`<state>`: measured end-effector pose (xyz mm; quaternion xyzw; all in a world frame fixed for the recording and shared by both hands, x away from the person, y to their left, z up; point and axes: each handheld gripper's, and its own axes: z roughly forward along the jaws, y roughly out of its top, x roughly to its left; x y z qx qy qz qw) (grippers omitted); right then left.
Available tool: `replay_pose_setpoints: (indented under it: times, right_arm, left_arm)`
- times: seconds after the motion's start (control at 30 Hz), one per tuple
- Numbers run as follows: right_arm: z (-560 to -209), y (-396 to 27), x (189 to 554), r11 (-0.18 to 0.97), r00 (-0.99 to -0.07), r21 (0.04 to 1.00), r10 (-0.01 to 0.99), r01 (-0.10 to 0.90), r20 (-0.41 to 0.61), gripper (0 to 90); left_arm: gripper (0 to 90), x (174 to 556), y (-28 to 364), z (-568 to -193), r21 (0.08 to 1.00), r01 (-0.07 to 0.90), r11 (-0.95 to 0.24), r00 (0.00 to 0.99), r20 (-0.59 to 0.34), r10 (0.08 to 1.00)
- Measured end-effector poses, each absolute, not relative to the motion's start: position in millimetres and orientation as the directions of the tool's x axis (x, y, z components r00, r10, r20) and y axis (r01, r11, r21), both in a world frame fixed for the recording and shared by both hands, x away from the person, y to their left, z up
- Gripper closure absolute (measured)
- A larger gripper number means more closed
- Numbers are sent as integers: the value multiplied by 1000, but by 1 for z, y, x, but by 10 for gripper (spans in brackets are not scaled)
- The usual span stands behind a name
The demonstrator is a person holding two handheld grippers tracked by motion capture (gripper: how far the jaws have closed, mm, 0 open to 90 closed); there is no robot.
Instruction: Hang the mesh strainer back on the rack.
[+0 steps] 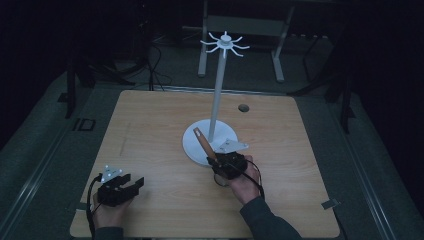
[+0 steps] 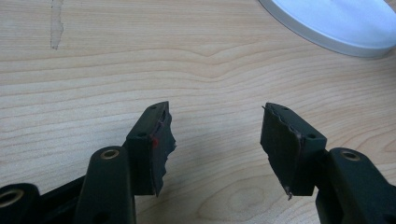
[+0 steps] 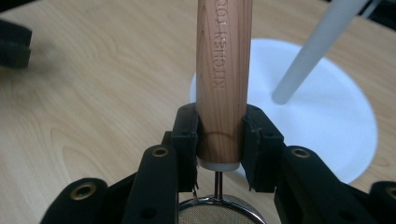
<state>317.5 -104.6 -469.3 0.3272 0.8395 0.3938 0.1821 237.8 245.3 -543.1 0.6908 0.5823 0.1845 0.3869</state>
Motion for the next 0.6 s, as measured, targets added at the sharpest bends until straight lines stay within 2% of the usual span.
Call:
replay_pose_setpoints:
  times: [0.6]
  right_arm:
    - [-438, -118, 317, 403, -681, 854, 728, 329, -80, 690]
  left_arm:
    - [432, 238, 246, -543, 750, 661, -22, 254, -196, 947]
